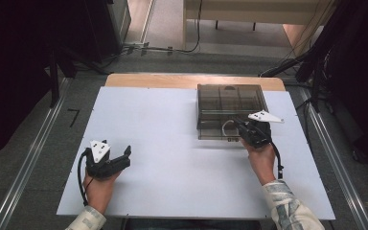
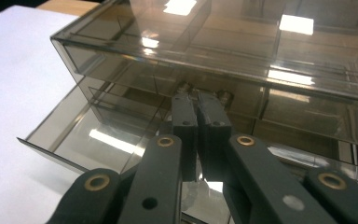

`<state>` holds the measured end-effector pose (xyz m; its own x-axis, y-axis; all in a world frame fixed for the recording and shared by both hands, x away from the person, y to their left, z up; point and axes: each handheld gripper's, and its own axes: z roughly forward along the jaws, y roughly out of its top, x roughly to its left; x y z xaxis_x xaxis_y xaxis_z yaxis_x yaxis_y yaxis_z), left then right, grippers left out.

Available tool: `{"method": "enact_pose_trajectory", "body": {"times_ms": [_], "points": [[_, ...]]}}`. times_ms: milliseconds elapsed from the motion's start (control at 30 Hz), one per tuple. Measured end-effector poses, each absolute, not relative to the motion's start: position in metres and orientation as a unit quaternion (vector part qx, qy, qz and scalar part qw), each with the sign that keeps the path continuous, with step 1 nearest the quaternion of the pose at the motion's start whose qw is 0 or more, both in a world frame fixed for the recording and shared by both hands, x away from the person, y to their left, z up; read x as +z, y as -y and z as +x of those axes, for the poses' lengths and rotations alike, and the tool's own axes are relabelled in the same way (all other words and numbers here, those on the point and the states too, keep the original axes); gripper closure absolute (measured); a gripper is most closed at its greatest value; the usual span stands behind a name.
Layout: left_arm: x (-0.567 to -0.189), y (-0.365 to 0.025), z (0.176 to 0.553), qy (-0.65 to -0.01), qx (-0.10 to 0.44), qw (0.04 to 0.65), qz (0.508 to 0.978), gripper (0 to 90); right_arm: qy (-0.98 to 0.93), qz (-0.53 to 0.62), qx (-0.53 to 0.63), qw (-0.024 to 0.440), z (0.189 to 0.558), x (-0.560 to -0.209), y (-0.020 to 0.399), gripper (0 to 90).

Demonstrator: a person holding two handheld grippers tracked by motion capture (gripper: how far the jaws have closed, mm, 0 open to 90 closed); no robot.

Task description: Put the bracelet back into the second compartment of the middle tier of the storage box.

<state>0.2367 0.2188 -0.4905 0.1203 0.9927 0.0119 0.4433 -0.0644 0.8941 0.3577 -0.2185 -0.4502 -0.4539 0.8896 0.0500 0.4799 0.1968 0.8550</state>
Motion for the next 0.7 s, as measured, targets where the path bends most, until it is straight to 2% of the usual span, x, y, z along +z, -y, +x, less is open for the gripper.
{"method": "enact_pose_trajectory", "body": {"times_ms": [533, 700], "points": [[-0.4904, -0.2195, 0.2365, -0.562, 0.353, 0.389, 0.639, 16.1, -0.746, 0.471, 0.408, 0.235, 0.3620, -0.4572, 0.2179, 83.1], [-0.4902, -0.2196, 0.2363, -0.563, 0.353, 0.391, 0.637, 16.1, -0.746, 0.474, 0.408, 0.229, 0.3622, -0.4571, 0.2187, 77.5]]}}
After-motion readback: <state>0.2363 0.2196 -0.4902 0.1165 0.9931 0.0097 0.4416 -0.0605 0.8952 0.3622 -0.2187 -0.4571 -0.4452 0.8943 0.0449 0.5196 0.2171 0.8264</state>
